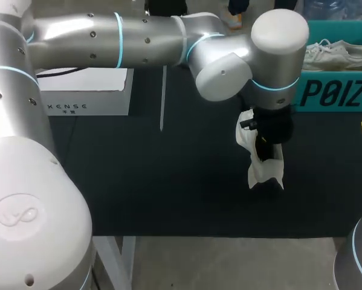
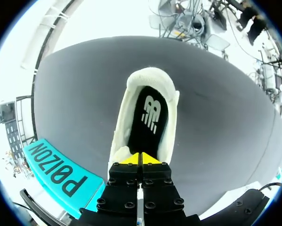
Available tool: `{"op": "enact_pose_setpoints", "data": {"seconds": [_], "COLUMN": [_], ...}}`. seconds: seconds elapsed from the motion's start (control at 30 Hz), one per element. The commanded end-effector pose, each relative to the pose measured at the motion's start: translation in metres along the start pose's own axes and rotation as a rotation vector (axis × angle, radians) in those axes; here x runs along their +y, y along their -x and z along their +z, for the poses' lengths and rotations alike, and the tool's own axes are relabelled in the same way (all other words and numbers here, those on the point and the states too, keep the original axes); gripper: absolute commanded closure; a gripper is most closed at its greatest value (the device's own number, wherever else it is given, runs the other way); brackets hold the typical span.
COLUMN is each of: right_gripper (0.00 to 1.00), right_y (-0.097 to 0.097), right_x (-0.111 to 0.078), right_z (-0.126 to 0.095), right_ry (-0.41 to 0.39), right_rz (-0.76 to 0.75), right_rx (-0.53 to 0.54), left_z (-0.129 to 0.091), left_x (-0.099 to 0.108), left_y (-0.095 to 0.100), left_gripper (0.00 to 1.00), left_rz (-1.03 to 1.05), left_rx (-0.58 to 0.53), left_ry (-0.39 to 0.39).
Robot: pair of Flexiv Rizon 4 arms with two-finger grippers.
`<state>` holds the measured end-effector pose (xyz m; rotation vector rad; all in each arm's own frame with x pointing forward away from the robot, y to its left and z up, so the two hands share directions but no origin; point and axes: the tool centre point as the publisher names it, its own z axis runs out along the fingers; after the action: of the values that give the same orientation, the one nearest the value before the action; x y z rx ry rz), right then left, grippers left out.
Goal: Take the shoe out of the shoebox, open the shoe tongue, remove and reinsert the insole, then place the shoe into the shoebox
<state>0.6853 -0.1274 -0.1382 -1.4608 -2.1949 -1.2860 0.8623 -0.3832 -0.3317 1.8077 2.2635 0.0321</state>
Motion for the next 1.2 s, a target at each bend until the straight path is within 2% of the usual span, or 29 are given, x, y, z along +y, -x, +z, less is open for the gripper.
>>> {"op": "enact_pose_setpoints", "data": {"seconds": [0.03, 0.2, 0.33, 0.47, 0.63, 0.87, 1.03, 1.2], "right_gripper": [0.00, 0.00, 0.00, 0.00, 0.00, 0.00, 0.00, 0.00], "right_y": [-0.006, -0.006, -0.006, -0.006, -0.006, -0.006, -0.006, -0.006], "right_x": [-0.010, -0.010, -0.010, -0.010, -0.010, -0.010, -0.010, -0.010], "right_z": [-0.003, -0.003, -0.003, -0.003, -0.003, -0.003, -0.003, -0.003], "right_ry": [0.016, 0.016, 0.016, 0.016, 0.016, 0.016, 0.016, 0.016], "right_rz": [0.000, 0.000, 0.000, 0.000, 0.000, 0.000, 0.000, 0.000], "right_rx": [-0.013, -0.013, -0.013, -0.013, -0.013, -0.013, -0.013, -0.013], "left_z": [-0.018, -0.049, -0.074, -0.081, -0.065, -0.019, 0.003, 0.012], "left_x": [-0.005, 0.002, 0.012, 0.028, 0.046, 0.063, 0.066, 0.059], "left_y": [-0.012, -0.014, -0.003, 0.008, 0.019, 0.023, 0.024, 0.018], "left_gripper": [1.00, 1.00, 1.00, 1.00, 1.00, 1.00, 1.00, 1.00], "left_rz": [-0.021, -0.042, -0.019, -0.009, 0.001, 0.020, 0.015, 0.013], "left_rx": [-0.036, -0.093, -0.129, -0.141, -0.122, -0.083, -0.077, -0.075], "left_ry": [0.023, 0.050, 0.090, 0.119, 0.120, 0.091, 0.081, 0.074]}}
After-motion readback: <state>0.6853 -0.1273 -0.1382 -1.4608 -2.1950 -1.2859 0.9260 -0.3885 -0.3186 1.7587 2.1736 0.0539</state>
